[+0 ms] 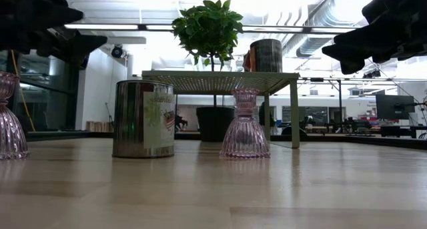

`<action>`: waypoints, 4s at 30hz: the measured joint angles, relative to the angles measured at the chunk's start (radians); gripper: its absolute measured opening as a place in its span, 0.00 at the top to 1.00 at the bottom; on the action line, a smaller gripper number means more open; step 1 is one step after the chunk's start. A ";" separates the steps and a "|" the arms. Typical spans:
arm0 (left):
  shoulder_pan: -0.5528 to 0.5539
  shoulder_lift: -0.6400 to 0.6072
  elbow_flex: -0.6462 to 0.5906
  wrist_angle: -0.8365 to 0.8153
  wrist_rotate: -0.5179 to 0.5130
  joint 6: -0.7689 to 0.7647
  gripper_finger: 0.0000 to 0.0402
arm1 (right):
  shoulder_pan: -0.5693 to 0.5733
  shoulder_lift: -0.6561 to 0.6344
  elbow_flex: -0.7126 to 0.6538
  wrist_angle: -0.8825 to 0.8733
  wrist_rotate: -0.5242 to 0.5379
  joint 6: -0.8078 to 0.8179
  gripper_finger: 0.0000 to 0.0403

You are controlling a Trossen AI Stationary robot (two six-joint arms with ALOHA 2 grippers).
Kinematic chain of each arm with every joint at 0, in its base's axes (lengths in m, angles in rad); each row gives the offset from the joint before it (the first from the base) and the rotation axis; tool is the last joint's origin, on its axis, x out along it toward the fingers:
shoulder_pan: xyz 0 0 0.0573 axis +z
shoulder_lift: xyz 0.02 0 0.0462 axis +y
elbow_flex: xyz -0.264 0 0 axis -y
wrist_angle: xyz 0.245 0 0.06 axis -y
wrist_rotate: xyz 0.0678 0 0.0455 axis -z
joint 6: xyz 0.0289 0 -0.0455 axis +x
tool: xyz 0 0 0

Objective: Pick & Place candle stick holders
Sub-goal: Put the scented candle on the shelf

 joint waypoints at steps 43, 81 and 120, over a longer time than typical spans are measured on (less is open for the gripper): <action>0.000 0.973 0.643 -0.243 -0.251 -0.070 0.29 | 0.001 -0.143 -0.038 -0.100 0.068 0.019 0.54; 0.001 1.518 1.157 -1.003 0.087 -0.923 0.29 | 0.001 -0.135 -0.038 -0.114 0.069 0.019 0.54; 0.001 1.550 1.157 -1.057 0.091 -0.992 0.53 | 0.001 -0.135 -0.039 -0.113 0.069 0.018 0.54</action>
